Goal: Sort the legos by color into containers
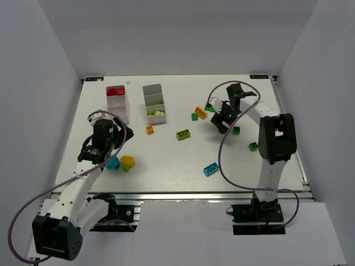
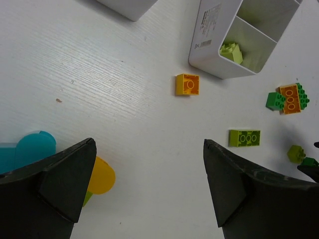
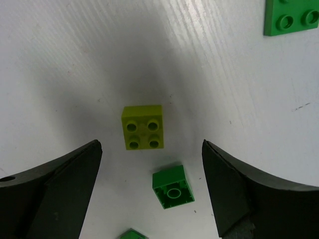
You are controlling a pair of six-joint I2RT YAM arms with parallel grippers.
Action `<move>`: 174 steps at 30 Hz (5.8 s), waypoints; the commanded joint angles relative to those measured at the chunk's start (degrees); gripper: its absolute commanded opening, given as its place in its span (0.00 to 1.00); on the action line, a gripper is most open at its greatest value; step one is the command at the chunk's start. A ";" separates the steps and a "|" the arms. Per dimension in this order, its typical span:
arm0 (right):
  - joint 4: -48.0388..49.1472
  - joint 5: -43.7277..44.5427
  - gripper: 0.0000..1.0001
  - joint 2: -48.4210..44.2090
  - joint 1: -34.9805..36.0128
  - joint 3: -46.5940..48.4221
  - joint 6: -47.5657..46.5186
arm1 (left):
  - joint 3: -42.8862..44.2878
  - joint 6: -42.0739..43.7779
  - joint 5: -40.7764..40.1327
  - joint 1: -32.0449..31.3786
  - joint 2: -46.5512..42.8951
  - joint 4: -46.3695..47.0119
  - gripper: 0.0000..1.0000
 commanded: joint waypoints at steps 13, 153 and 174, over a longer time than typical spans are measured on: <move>3.20 0.78 0.27 1.91 2.30 -2.08 0.27 | -2.43 -1.57 -0.53 0.00 -6.49 -0.52 0.96; 20.78 -49.94 0.89 -23.41 -17.30 -17.03 14.86 | 47.41 38.16 15.12 -21.81 52.58 7.28 0.11; 20.52 -50.03 0.89 -22.88 -17.21 -16.94 14.51 | 52.68 79.55 7.91 -16.97 54.32 4.04 0.05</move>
